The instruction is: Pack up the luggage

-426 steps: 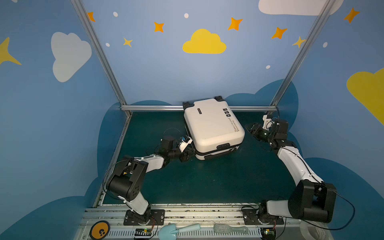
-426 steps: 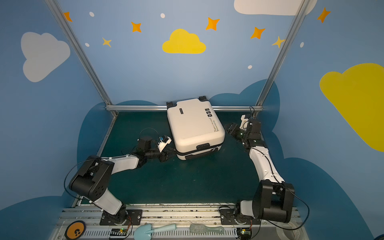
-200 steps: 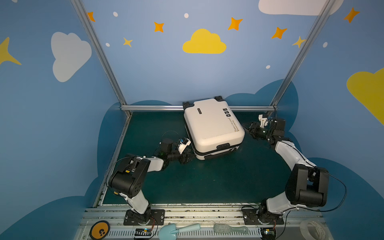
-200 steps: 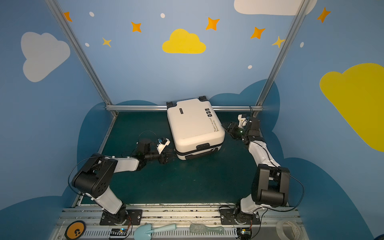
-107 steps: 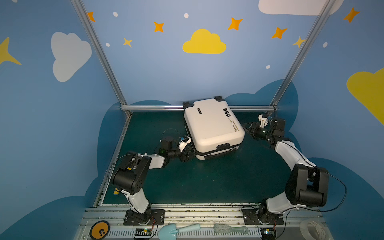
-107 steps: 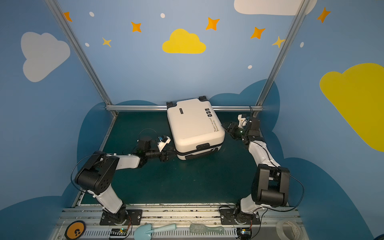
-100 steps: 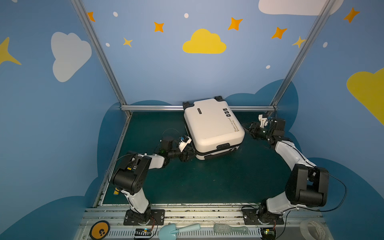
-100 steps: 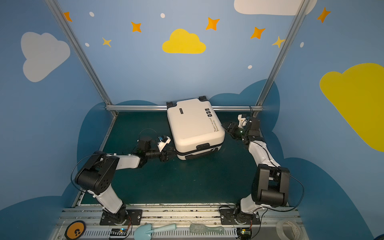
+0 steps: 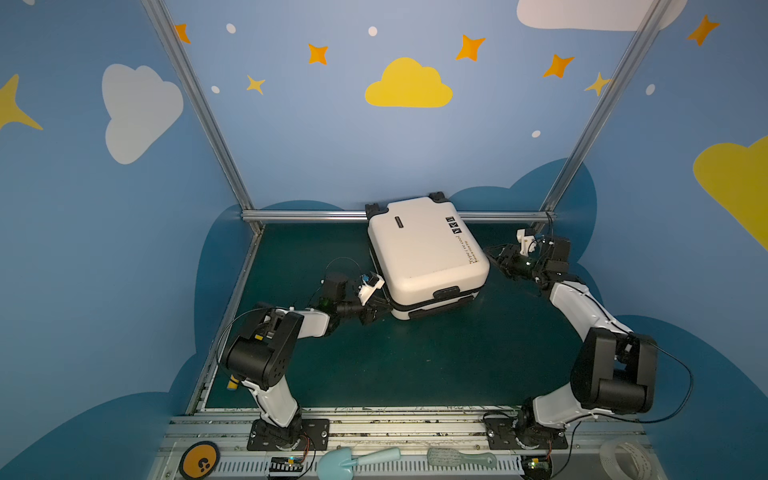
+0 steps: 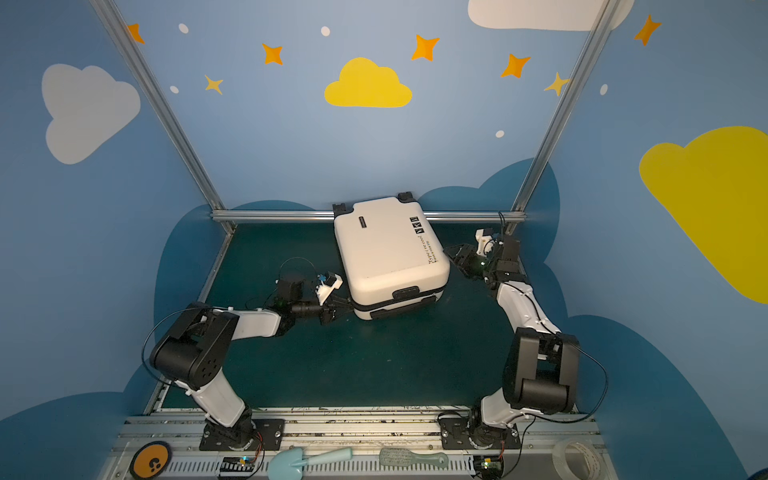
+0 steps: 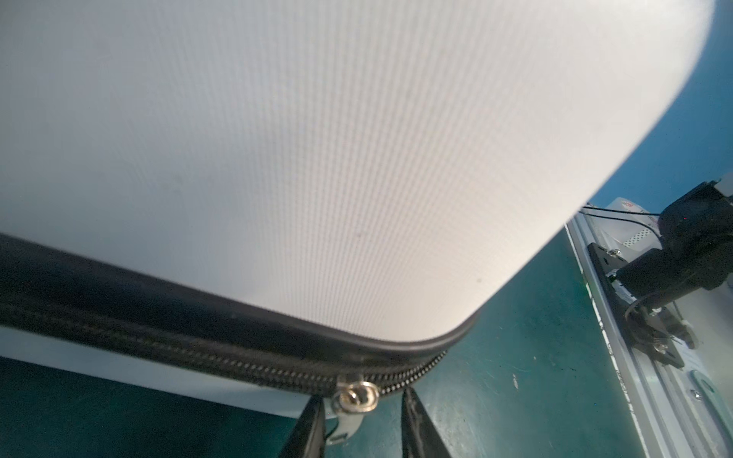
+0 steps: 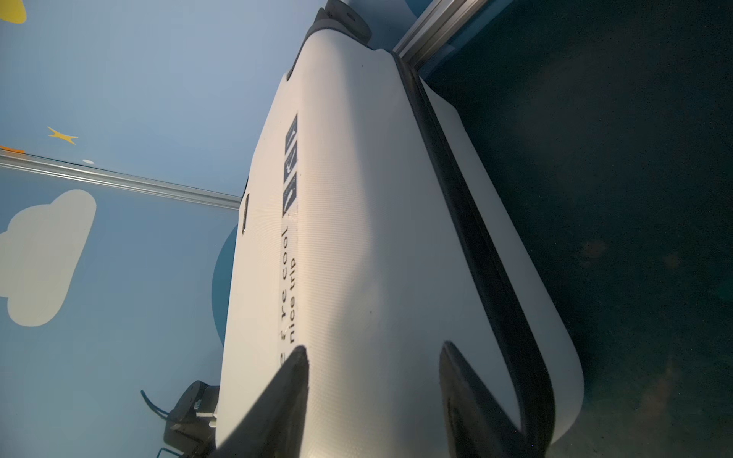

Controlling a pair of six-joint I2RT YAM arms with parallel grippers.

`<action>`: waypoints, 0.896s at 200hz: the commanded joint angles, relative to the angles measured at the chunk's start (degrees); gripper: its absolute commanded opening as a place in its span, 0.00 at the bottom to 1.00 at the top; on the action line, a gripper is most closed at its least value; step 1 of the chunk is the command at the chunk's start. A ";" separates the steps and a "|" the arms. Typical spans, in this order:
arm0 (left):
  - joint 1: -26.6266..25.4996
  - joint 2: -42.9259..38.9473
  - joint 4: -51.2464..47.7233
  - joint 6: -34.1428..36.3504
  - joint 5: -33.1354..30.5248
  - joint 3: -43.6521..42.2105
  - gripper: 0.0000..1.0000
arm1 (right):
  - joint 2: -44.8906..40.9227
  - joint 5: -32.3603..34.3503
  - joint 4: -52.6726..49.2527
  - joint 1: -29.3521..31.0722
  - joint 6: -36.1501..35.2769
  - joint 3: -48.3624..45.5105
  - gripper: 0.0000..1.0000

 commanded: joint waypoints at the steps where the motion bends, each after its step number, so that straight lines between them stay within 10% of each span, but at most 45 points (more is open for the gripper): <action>1: 0.25 -0.88 0.75 -0.30 -2.43 0.79 0.26 | 0.72 -0.66 0.80 0.38 0.20 0.79 0.53; 179: 0.57 -6.32 -1.60 -1.24 -4.42 -2.23 0.09 | 1.37 -0.48 1.64 0.83 0.74 0.67 0.52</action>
